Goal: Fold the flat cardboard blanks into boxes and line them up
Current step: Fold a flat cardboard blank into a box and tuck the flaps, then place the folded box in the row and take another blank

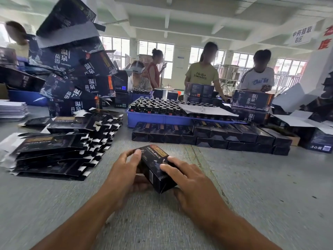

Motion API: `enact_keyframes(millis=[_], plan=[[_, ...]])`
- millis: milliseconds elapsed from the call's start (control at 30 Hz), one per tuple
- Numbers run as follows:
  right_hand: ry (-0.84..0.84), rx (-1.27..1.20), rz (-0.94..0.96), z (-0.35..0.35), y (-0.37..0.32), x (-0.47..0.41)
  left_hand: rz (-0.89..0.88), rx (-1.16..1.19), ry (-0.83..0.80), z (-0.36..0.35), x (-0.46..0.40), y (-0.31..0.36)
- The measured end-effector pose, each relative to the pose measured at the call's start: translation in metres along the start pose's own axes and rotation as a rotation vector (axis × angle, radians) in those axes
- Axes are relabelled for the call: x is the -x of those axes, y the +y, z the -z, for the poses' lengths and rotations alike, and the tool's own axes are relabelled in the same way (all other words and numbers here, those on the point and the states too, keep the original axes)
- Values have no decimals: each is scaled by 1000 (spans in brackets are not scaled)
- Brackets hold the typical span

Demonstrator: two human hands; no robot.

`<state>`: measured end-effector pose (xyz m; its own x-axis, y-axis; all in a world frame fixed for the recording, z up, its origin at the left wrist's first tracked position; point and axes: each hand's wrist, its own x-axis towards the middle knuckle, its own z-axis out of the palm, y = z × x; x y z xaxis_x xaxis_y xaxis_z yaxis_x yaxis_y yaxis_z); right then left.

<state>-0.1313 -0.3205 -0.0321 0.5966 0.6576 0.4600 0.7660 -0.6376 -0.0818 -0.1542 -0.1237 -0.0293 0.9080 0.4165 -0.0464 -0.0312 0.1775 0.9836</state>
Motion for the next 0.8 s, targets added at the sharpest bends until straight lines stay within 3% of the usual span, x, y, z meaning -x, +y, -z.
enact_keyframes(millis=[33,167,300,467,800], plan=[[15,3,-12,-1,3,-1,-65,-101,40,2,-1,-3],[97,-1,-119,-1,18,-22,-396,-946,160,9,-5,-17],[125,139,-242,-4,45,-60,-439,-1295,47,2,-7,-22],[73,315,-332,-15,90,-114,-442,-1358,9,4,-10,-21],[-77,415,-493,-38,153,-185,-448,-1379,-17,2,-20,-21]])
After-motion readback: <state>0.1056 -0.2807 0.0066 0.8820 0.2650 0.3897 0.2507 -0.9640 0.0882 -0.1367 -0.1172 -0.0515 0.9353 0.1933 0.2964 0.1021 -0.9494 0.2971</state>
